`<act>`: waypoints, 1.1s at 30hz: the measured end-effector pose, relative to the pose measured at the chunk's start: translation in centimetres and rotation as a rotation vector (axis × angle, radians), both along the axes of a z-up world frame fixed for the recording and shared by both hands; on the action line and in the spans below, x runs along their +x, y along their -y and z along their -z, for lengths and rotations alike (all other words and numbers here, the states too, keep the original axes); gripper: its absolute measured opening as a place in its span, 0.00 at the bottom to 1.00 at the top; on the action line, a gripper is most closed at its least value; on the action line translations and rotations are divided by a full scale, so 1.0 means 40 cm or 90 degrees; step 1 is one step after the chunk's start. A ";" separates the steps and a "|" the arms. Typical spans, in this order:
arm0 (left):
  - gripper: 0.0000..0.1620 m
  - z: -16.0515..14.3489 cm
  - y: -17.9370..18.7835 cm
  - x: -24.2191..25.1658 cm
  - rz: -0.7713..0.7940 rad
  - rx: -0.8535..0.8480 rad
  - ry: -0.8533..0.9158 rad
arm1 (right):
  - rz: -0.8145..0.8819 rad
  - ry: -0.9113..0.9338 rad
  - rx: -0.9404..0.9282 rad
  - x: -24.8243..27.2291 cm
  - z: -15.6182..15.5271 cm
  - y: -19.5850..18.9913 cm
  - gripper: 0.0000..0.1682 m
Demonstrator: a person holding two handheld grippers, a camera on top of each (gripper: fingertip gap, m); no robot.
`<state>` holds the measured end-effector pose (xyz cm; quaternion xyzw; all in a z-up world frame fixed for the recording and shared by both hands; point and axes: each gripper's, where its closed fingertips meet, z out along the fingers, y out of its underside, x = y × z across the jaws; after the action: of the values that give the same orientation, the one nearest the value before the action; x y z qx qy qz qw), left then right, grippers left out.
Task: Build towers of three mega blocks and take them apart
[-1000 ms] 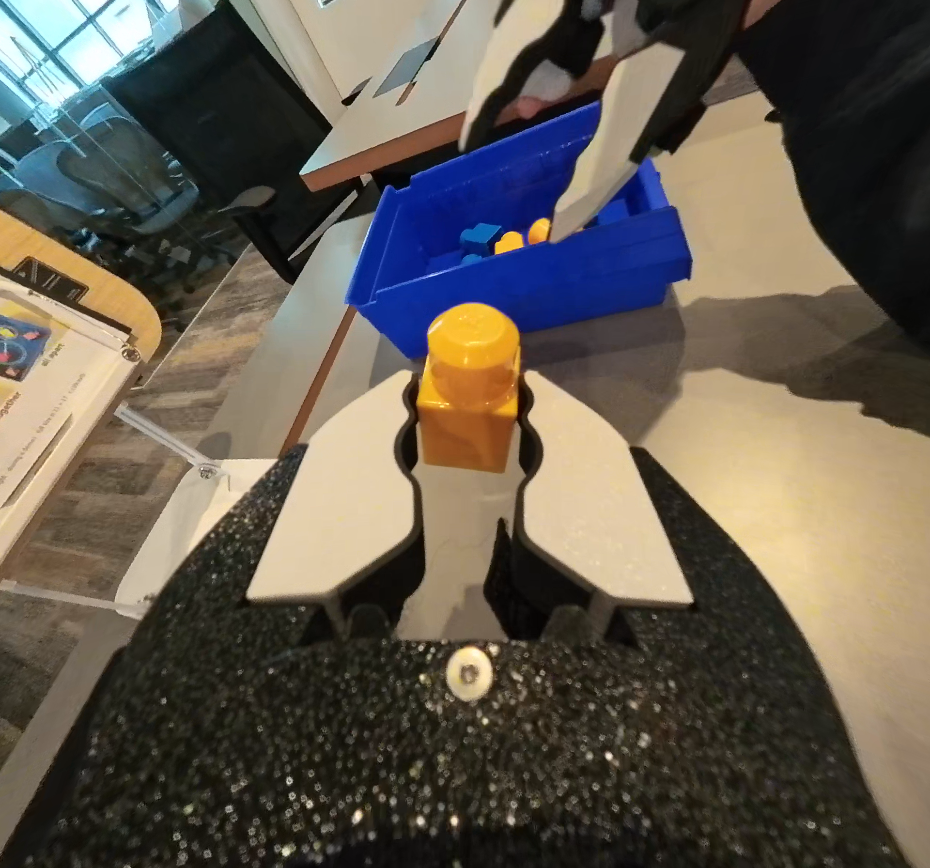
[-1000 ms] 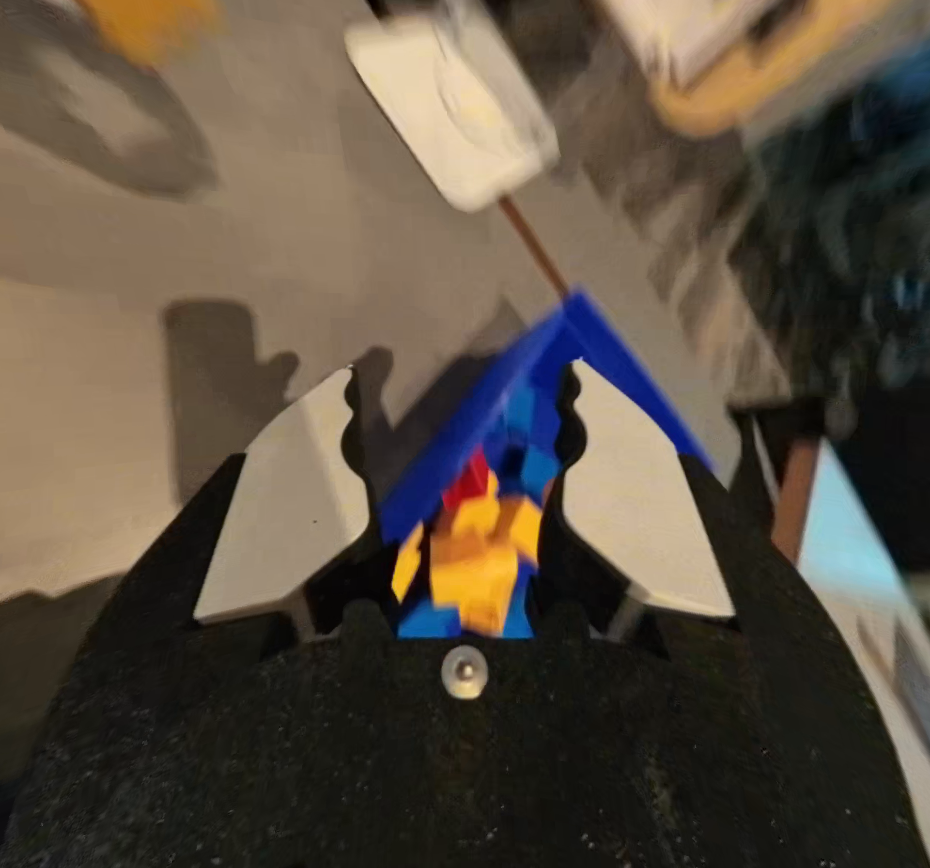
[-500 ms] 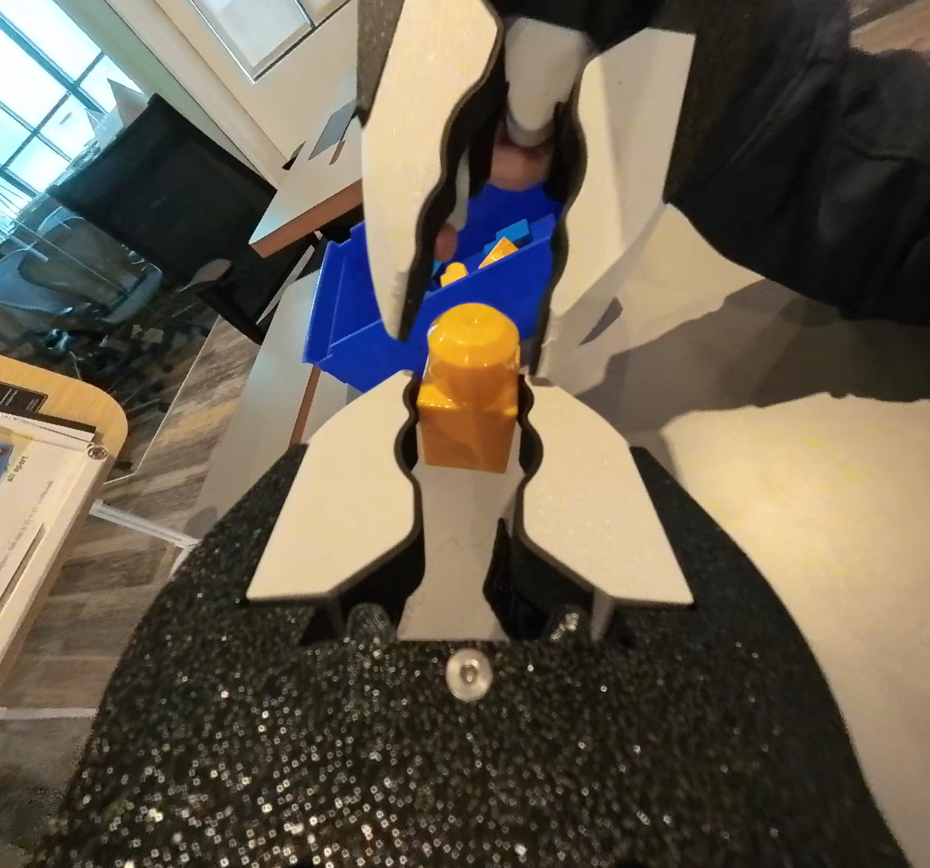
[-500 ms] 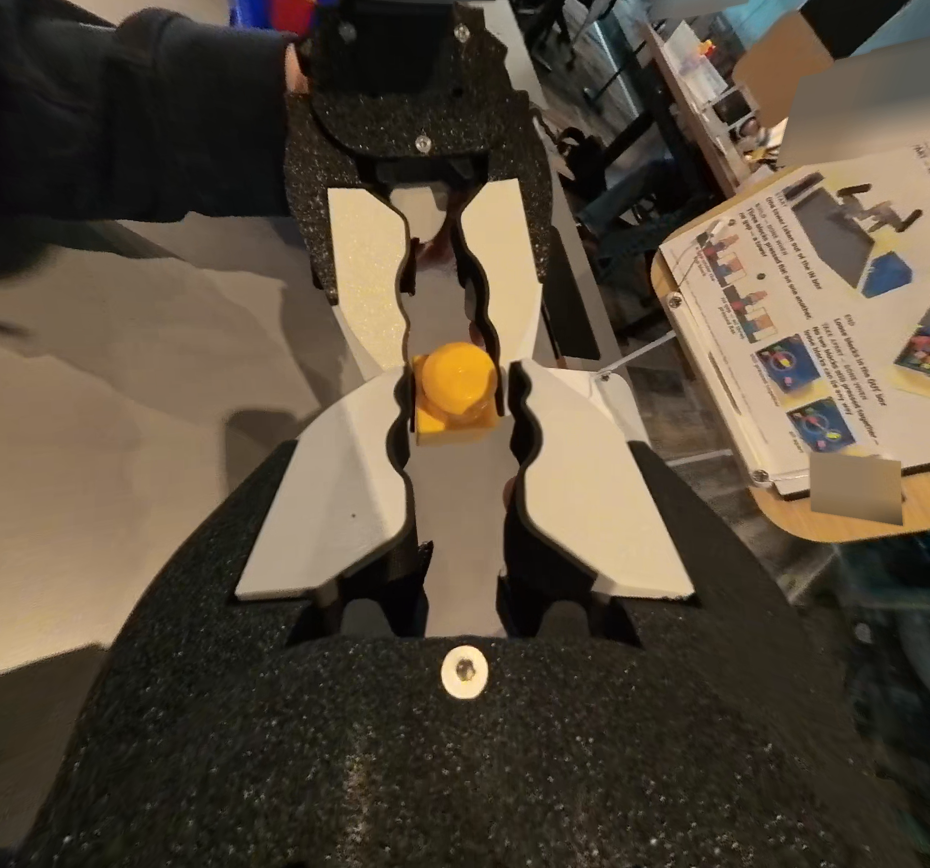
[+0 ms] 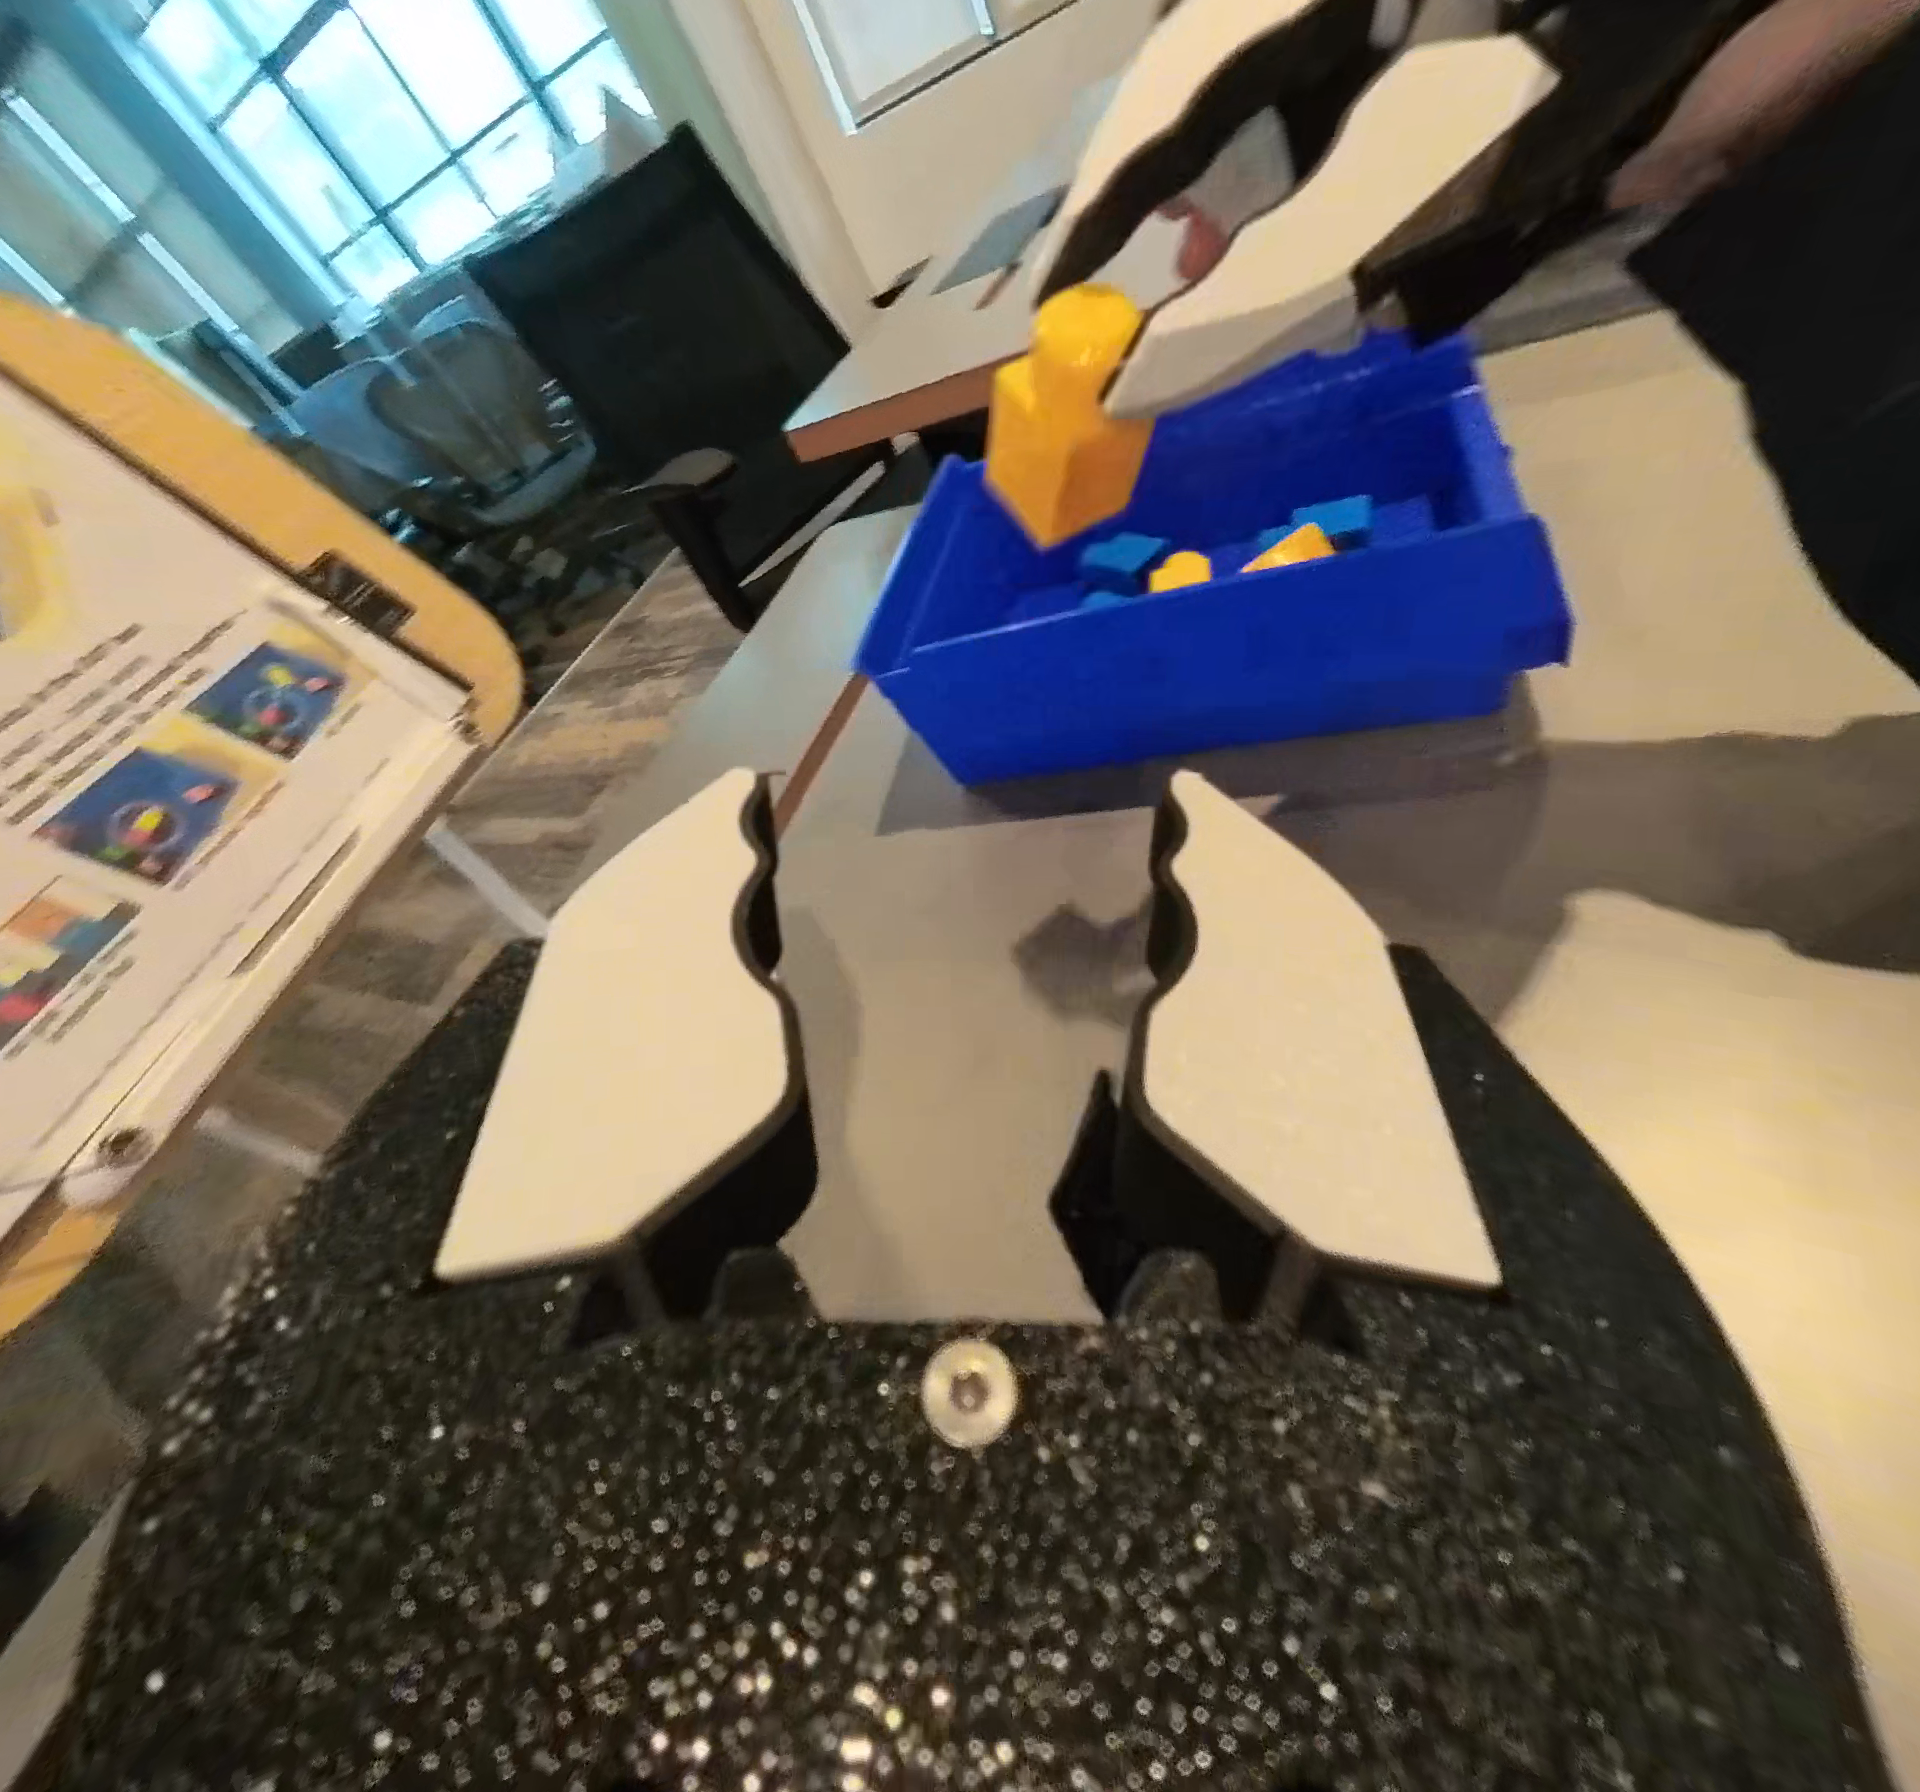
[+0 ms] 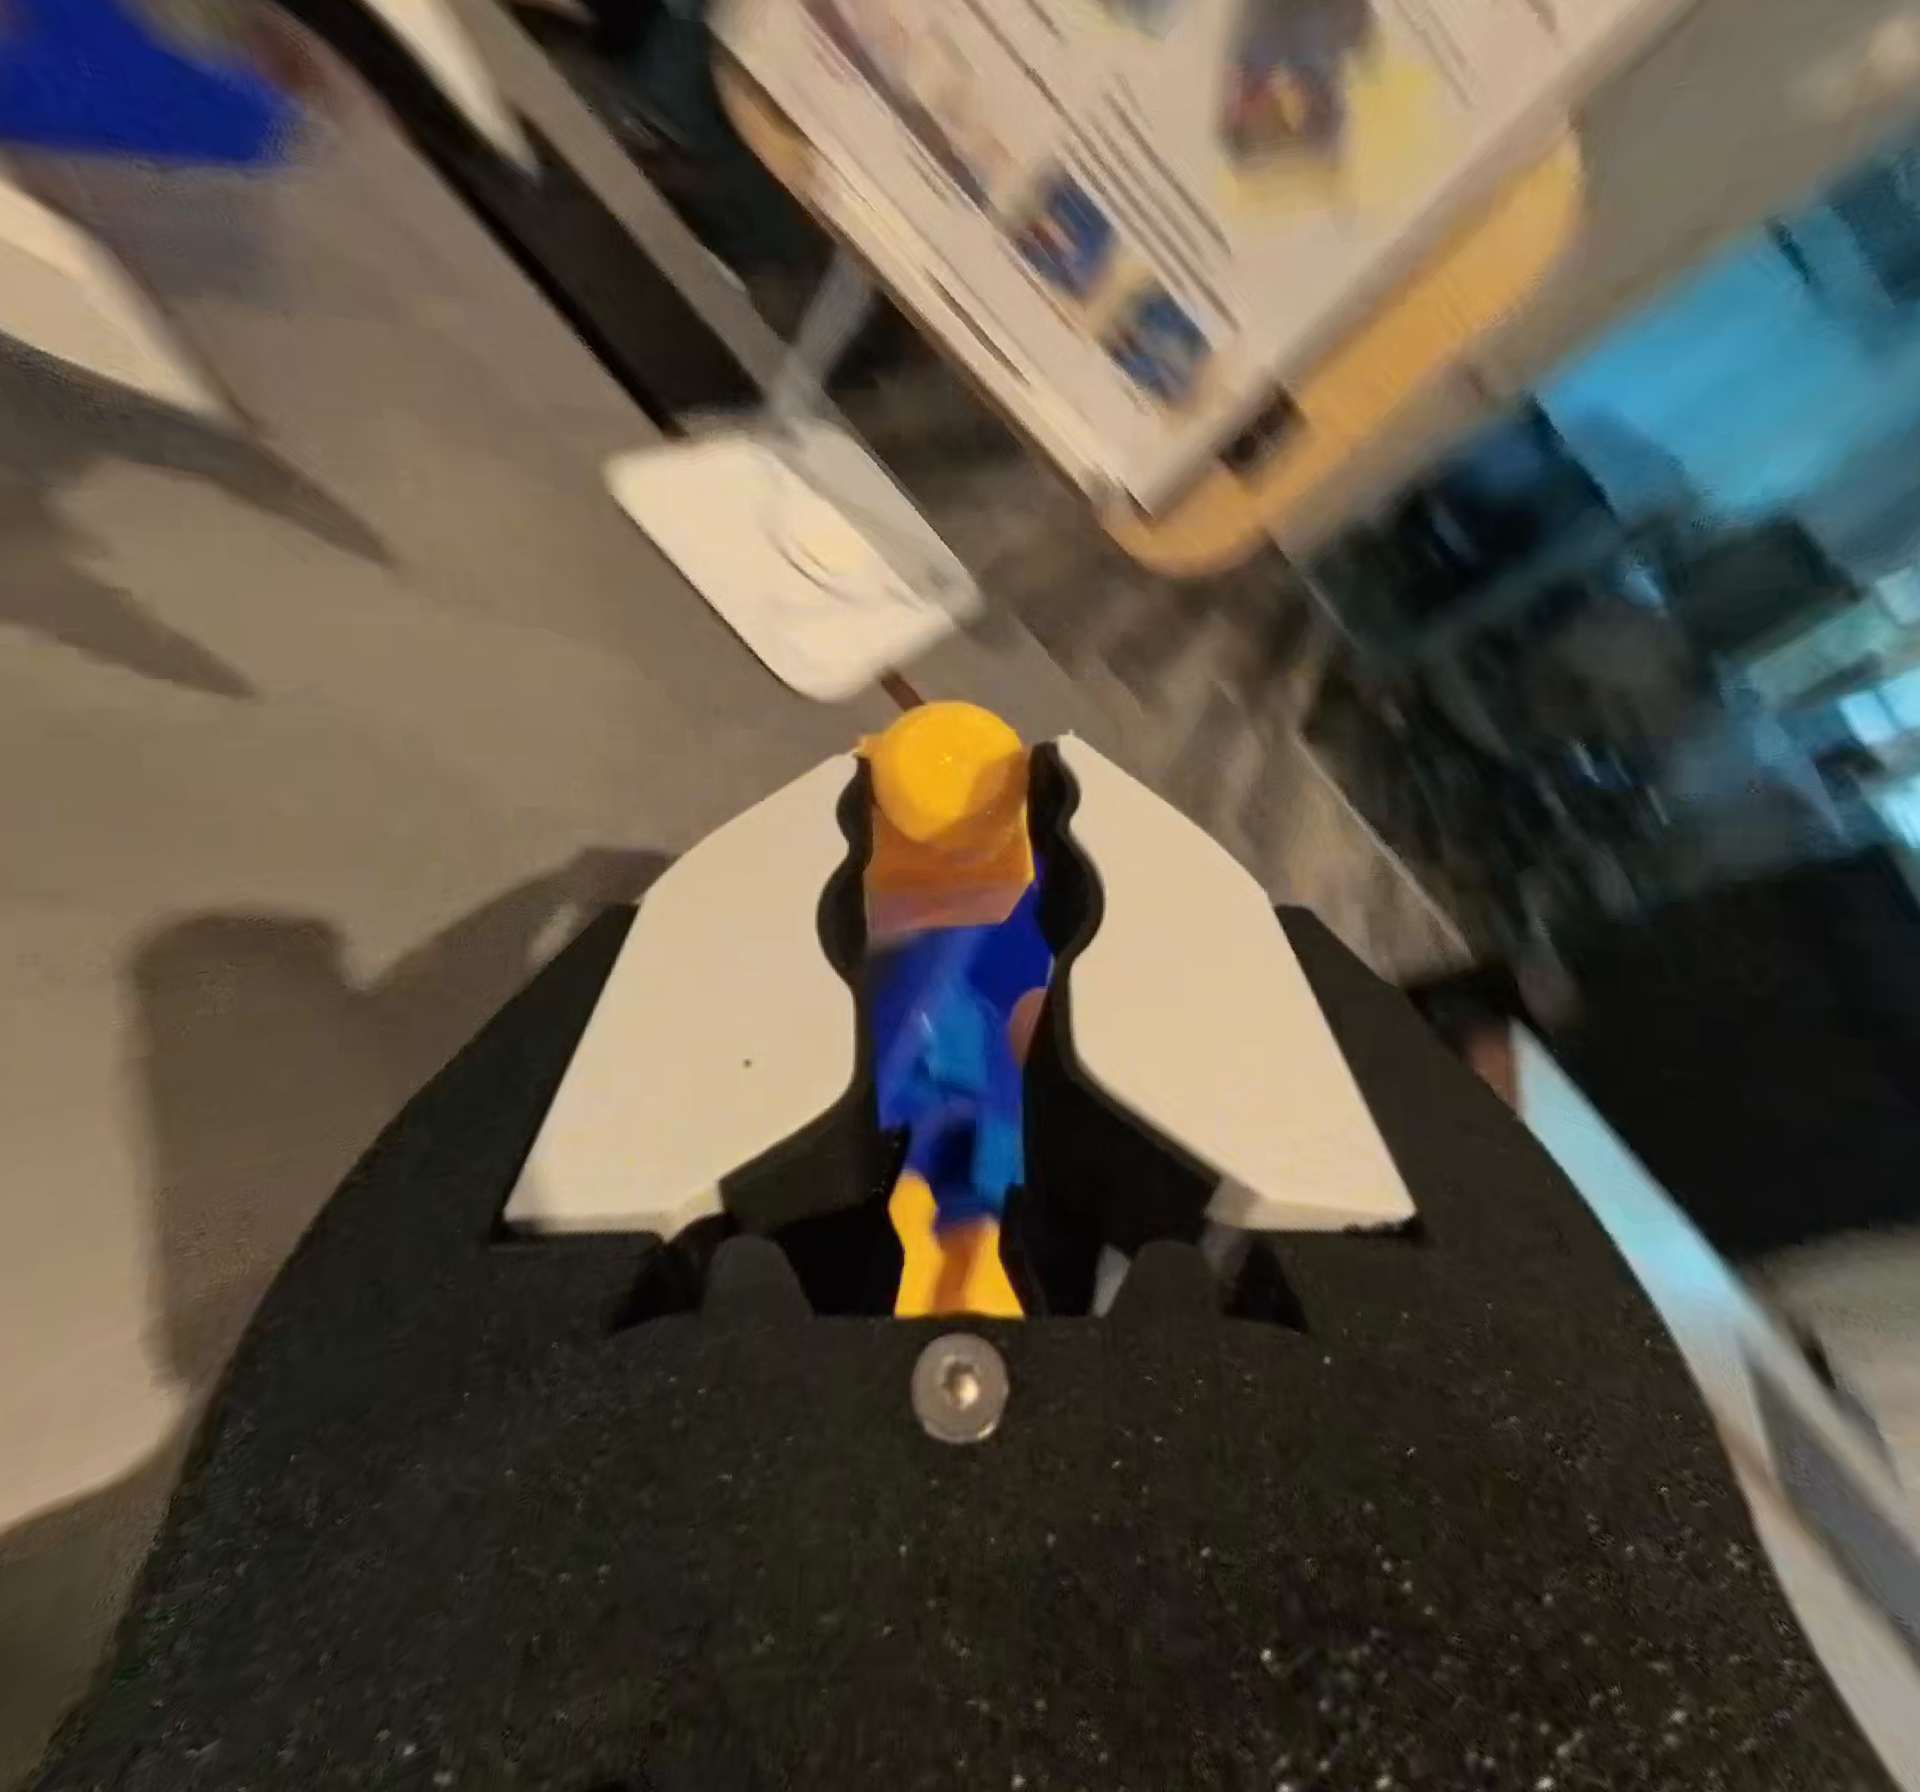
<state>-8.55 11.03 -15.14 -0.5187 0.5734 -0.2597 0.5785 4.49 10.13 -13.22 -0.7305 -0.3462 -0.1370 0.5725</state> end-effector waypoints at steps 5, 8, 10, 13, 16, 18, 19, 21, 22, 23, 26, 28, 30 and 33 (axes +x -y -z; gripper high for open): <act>0.39 0.002 -0.043 -0.024 -0.058 -0.013 0.005 | 0.298 0.049 -0.178 0.271 0.152 0.005 0.17; 0.37 0.002 -0.060 -0.031 -0.083 -0.020 0.009 | 0.345 0.054 -0.271 0.326 0.234 0.019 0.17; 0.36 0.001 -0.070 -0.035 -0.098 -0.028 0.014 | 0.373 0.038 -0.277 0.343 0.247 0.009 0.36; 0.34 -0.001 -0.090 -0.049 -0.129 -0.036 0.021 | 0.356 -0.035 -0.251 0.310 0.221 -0.018 0.52; 0.32 -0.011 -0.117 -0.087 -0.182 -0.031 0.020 | 0.254 -0.081 -0.172 0.223 0.154 -0.051 0.55; 0.31 -0.025 -0.141 -0.132 -0.236 -0.020 0.021 | 0.181 -0.106 -0.126 0.159 0.110 -0.063 0.56; 0.30 -0.033 -0.154 -0.161 -0.267 -0.015 0.022 | 0.144 -0.112 -0.108 0.127 0.092 -0.065 0.55; 0.30 -0.051 -0.181 -0.231 -0.341 -0.005 0.027 | 0.080 -0.106 -0.063 0.075 0.058 -0.066 0.52; 0.29 -0.061 -0.195 -0.275 -0.386 -0.001 0.030 | 0.056 -0.101 -0.041 0.056 0.042 -0.065 0.50; 0.29 -0.070 -0.208 -0.323 -0.434 0.003 0.031 | 0.041 -0.100 -0.021 0.042 0.027 -0.064 0.48; 0.29 -0.091 -0.227 -0.510 -0.610 0.015 0.021 | 0.021 -0.098 0.033 0.024 -0.013 -0.058 0.42; 0.29 -0.095 -0.211 -0.662 -0.745 0.011 0.000 | 0.016 -0.096 0.056 0.023 -0.029 -0.052 0.38; 0.29 -0.067 -0.168 -0.818 -0.874 -0.047 -0.037 | 0.020 -0.097 0.071 0.028 -0.040 -0.046 0.36; 0.30 -0.005 -0.081 -1.015 -1.026 -0.162 -0.048 | 0.024 -0.093 0.081 0.032 -0.048 -0.041 0.34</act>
<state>-49.17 14.25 -14.94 -0.8418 0.0096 0.1908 0.5048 5.77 11.76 -11.31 -0.7069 -0.2805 -0.1161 0.6388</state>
